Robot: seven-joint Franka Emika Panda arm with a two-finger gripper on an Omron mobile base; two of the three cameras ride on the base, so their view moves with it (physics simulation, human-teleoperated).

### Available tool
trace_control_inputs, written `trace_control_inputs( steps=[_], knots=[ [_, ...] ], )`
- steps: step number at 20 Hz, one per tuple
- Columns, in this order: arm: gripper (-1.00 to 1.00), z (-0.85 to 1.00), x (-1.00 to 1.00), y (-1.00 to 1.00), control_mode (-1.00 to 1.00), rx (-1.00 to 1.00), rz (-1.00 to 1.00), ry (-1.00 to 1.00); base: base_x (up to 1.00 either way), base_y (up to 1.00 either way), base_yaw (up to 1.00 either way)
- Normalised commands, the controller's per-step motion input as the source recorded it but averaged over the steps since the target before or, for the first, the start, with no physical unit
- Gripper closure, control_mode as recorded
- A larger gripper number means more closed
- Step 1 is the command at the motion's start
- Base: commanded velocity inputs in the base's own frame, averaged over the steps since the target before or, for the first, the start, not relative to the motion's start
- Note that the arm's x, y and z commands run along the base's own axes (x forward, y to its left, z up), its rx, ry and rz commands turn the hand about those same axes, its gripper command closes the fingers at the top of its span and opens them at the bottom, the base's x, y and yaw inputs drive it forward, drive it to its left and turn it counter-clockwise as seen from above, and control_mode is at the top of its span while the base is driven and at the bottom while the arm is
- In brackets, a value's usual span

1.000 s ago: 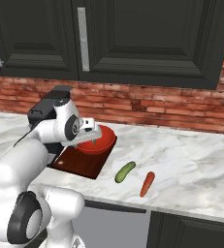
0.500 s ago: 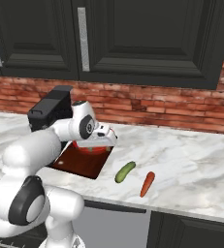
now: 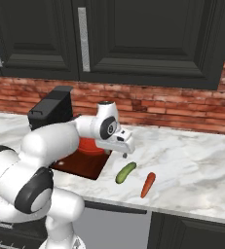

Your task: Place the two vegetables and bowl onto the tray for setting up a vegetable dip station.

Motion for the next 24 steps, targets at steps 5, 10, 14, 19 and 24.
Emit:
trace_control_inputs(
  steps=[5,10,14,19,24],
  knots=[
    [-1.0,-0.19,-0.32,-0.28,-1.0,0.03,-0.14,0.0,0.0,0.0,0.0],
    [-1.0,-0.35,-0.22,0.0,-1.0,0.05,-0.08,0.0,0.0,0.0,0.0],
    [-1.0,-0.31,-0.05,0.06,-1.0,0.04,-0.02,0.02,0.0,0.0,0.0],
    [-1.0,-0.23,0.15,0.02,-1.0,0.02,0.0,0.02,0.0,0.0,0.0],
    [-1.0,-0.18,0.22,-0.1,-1.0,0.01,0.02,0.05,0.0,0.0,0.0]
  ],
)
